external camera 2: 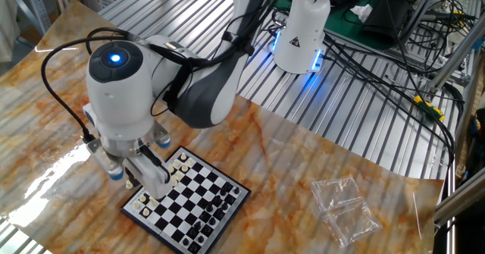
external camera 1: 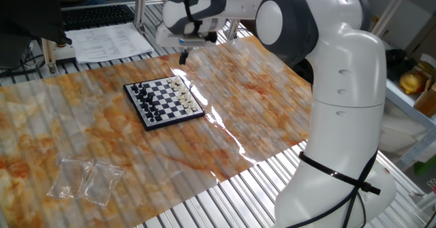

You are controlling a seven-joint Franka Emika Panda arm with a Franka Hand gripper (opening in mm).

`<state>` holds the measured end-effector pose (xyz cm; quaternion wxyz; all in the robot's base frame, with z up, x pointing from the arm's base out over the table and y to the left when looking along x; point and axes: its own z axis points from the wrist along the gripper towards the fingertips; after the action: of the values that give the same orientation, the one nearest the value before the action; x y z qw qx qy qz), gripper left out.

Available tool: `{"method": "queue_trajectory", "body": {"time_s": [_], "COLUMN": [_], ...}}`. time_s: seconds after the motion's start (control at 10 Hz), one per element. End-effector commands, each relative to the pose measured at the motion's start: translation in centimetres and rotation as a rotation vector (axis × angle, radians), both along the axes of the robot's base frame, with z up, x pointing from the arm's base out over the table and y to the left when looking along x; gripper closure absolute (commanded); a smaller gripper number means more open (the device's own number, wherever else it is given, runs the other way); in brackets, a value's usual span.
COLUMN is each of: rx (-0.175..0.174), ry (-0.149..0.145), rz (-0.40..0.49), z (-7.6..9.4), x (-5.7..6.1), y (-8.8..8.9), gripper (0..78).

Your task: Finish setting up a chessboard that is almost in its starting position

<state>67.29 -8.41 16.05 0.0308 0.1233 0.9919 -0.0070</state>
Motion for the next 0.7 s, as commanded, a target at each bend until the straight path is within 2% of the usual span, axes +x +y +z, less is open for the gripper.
{"method": "queue_trajectory", "body": {"time_s": [0.1, 0.7], "rx": [0.002, 0.006], "ry": [-0.020, -0.012], "rz": [0.027, 0.008], "z": [-1.26, -1.36], "x": [-0.94, -0.88], "y": [-1.58, -1.71], "gripper": [76.4, 76.4]}}
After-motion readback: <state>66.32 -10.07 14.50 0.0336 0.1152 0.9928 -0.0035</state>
